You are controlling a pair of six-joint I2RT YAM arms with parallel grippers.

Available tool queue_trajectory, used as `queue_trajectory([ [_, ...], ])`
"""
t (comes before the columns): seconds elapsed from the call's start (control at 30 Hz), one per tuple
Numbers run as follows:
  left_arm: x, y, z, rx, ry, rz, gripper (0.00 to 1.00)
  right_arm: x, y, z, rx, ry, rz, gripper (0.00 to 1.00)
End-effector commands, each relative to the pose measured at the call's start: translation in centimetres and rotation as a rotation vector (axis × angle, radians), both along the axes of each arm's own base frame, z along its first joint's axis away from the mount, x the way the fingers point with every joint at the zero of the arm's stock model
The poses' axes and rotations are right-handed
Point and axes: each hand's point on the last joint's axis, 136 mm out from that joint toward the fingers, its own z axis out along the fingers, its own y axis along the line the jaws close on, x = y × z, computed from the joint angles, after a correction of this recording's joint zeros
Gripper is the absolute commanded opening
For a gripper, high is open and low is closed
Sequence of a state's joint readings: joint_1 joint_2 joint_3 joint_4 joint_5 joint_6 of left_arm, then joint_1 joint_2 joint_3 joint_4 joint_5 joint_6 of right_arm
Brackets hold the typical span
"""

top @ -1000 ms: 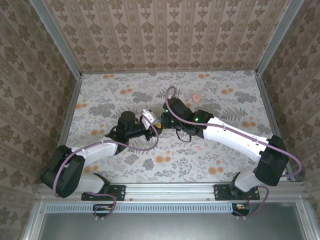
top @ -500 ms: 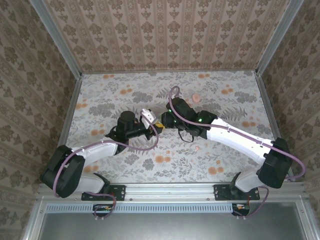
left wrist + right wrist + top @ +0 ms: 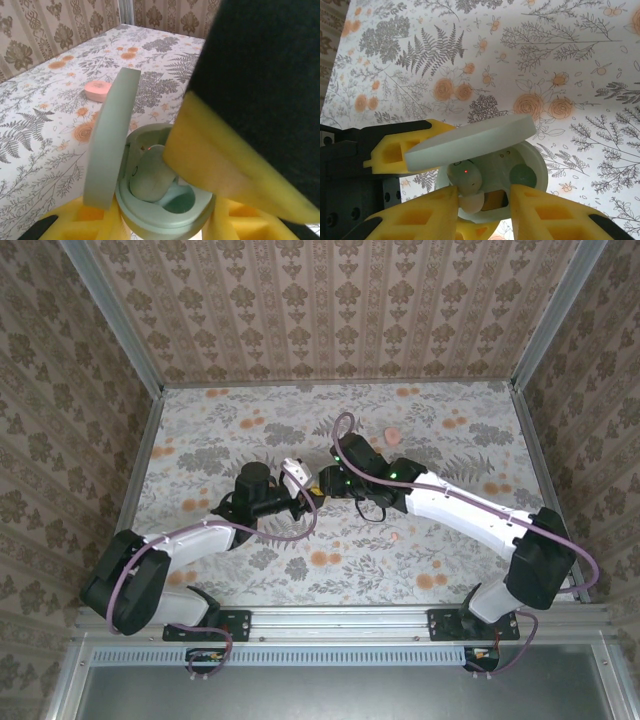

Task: Insert the wireless bluetooth earbuds into the charging case

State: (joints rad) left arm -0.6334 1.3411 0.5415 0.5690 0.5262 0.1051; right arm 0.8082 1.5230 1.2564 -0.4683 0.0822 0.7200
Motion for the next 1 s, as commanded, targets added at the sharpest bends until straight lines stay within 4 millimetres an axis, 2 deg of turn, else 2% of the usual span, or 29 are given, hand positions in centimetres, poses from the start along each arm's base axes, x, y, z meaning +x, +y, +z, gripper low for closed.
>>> queue_trajectory([
  [0.0, -0.3, -0.6, 1.5, -0.048, -0.025, -0.033, 0.12, 0.0, 1.0, 0.0, 0.009, 0.018, 0.048, 0.33],
  [0.17, -0.3, -0.5, 1.4, -0.046, -0.023, -0.031, 0.12, 0.4, 1.2, -0.1, -0.001, 0.015, 0.059, 0.24],
  [0.37, -0.1, -0.1, 1.0, -0.033, -0.016, -0.014, 0.12, 0.4, 1.3, 0.6, 0.023, 0.001, 0.082, 0.13],
  [0.83, 2.1, 1.6, -0.2, -0.028, 0.06, 0.081, 0.12, 0.8, -0.2, 2.2, 0.171, -0.013, 0.042, 0.12],
  [0.97, 2.4, 2.0, -0.7, -0.017, 0.07, 0.106, 0.12, 0.9, -0.8, 2.0, 0.192, 0.001, 0.028, 0.11],
])
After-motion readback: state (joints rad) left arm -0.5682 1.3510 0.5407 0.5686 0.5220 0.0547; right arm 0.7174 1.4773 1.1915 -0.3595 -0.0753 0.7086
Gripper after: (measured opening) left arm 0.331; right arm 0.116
